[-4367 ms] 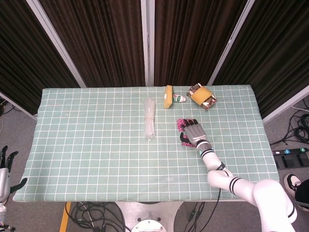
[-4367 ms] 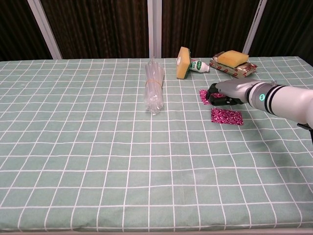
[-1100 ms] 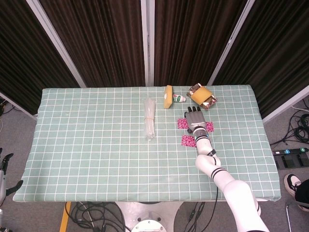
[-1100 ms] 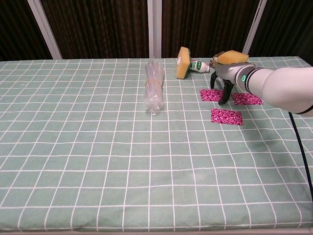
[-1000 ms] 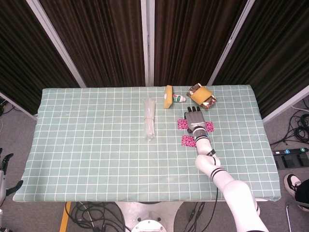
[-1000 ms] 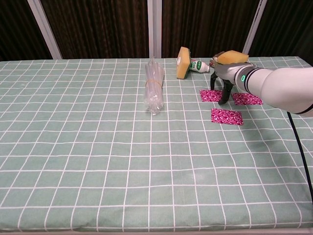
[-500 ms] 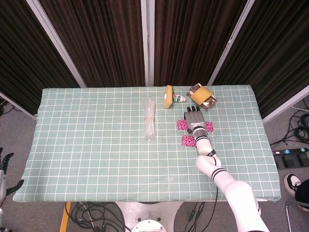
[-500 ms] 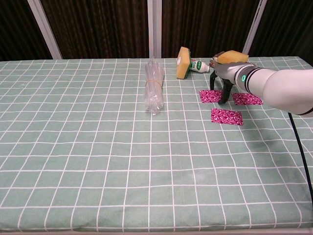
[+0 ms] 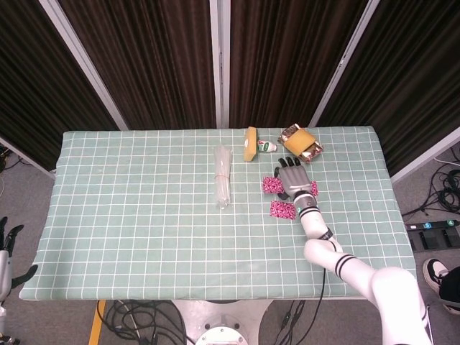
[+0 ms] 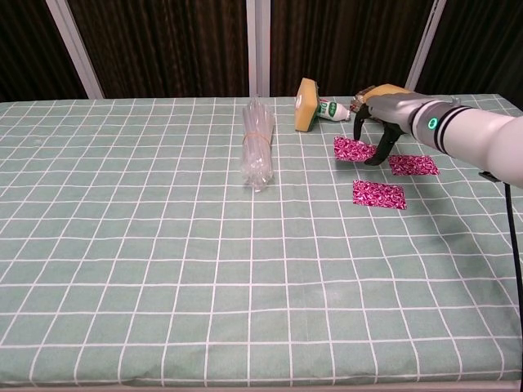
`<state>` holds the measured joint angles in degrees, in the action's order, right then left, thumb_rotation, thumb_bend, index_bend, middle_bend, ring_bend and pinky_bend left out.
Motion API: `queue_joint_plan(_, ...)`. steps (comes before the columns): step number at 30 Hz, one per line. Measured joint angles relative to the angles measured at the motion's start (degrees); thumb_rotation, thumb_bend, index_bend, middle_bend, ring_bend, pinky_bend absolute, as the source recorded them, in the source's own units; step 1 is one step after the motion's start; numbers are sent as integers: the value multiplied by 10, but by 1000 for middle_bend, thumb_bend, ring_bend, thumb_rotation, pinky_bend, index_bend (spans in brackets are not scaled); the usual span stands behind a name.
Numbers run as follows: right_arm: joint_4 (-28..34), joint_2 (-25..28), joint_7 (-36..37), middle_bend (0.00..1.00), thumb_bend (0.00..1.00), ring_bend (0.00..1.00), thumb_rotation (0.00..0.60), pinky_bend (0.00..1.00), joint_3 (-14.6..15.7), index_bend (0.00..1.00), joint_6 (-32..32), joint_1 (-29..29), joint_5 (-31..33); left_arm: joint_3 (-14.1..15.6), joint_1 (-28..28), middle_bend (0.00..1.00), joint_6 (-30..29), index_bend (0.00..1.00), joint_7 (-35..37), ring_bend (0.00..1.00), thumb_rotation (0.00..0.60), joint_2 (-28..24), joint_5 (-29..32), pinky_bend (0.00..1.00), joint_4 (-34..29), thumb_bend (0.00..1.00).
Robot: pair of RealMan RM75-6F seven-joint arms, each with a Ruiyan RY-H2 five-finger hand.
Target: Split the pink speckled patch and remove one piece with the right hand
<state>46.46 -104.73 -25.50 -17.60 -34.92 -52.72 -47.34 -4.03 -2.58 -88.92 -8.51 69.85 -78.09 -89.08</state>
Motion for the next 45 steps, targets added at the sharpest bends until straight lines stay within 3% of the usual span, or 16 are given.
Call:
queue_joint_plan(6, 170, 72, -62, 74, 153, 0, 532, 0, 31, 354, -64, 42, 41, -1, 4, 88, 2, 219, 6, 92, 600, 3, -4, 127, 4, 204)
queue_joint_plan(12, 273, 120, -126, 74, 154, 0, 523, 0, 78, 352, -127, 70, 97, -2, 6, 88, 3, 219, 13, 92, 600, 5, -6, 127, 10, 204)
queue_joint_plan(45, 208, 74, -122, 69, 154, 0, 509, 0, 100, 310, -110, 38, 120, 3, -1, 88, 4, 219, 20, 92, 600, 10, -2, 127, 18, 204)
